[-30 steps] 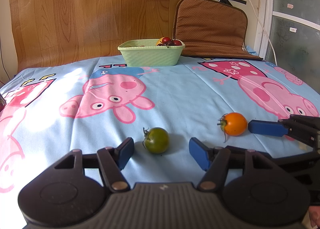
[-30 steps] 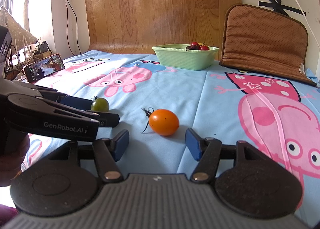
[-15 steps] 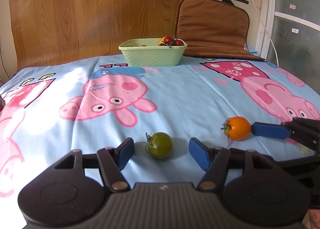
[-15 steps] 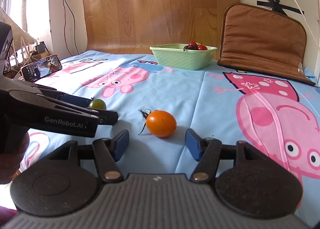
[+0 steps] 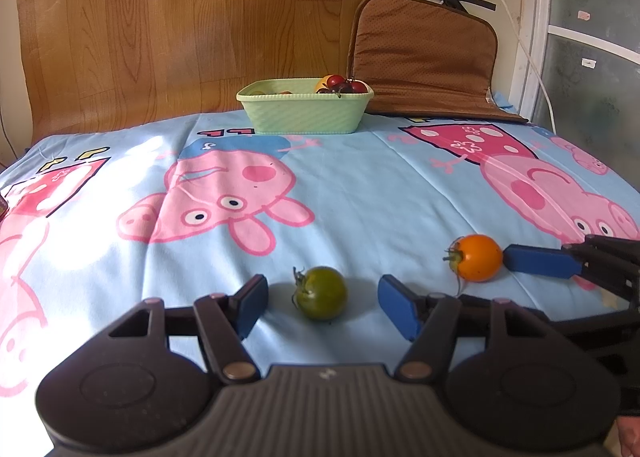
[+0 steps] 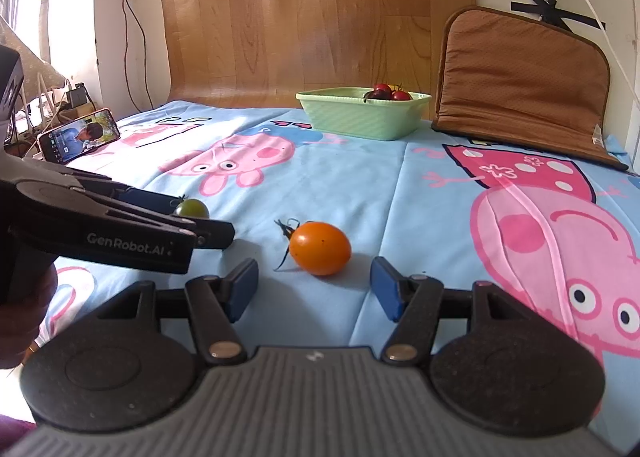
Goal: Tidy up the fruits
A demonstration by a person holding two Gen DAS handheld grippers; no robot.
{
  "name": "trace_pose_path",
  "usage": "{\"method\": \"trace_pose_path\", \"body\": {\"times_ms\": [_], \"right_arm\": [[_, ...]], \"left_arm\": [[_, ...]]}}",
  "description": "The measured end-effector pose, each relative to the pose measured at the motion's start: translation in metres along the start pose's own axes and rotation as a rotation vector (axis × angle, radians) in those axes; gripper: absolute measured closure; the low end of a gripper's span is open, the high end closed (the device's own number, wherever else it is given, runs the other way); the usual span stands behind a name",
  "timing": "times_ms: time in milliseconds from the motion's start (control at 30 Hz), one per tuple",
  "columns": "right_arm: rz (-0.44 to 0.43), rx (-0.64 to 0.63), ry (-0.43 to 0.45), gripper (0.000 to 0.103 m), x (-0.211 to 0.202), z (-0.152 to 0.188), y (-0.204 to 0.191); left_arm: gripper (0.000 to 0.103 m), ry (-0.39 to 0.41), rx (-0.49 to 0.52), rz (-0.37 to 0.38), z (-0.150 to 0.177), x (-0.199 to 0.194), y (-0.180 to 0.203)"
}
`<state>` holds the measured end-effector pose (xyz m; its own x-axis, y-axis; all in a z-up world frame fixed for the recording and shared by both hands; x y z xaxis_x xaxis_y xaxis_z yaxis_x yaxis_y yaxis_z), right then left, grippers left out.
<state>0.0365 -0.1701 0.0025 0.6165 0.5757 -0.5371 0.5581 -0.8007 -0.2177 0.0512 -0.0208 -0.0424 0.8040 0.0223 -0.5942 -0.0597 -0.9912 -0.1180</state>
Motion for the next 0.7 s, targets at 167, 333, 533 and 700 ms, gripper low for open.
{"method": "trace_pose_path", "body": {"times_ms": [167, 333, 533, 700], "right_arm": [[0.001, -0.001, 0.0, 0.038, 0.0005, -0.0001, 0.0003], [0.006, -0.008, 0.0, 0.039, 0.0001, 0.0001, -0.0004], [0.007, -0.01, 0.001, 0.039, 0.0002, -0.0001, -0.0004], [0.006, -0.009, 0.001, 0.039, 0.0, -0.0001, -0.0005]], "left_arm": [[0.04, 0.004, 0.001, 0.004, 0.0004, 0.0, -0.0004], [0.04, 0.005, 0.0, 0.005, 0.0013, -0.0004, -0.0006], [0.04, 0.005, 0.0, 0.004, 0.0015, -0.0005, -0.0008], [0.04, 0.005, 0.0, 0.004, 0.0016, -0.0005, -0.001]]}}
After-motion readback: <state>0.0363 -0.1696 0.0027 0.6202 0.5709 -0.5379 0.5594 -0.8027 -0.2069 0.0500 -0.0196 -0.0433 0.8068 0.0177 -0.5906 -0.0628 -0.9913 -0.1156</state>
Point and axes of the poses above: each gripper's, at about its wrist camera, not at the fingertips, and x roughly the way its jaws point, y to its right, z to its underside, the point moved 7 cm from there along x, roughly the way its jaws point, and after that the axes turned 14 degrees about -z, right-handed, at the moved point
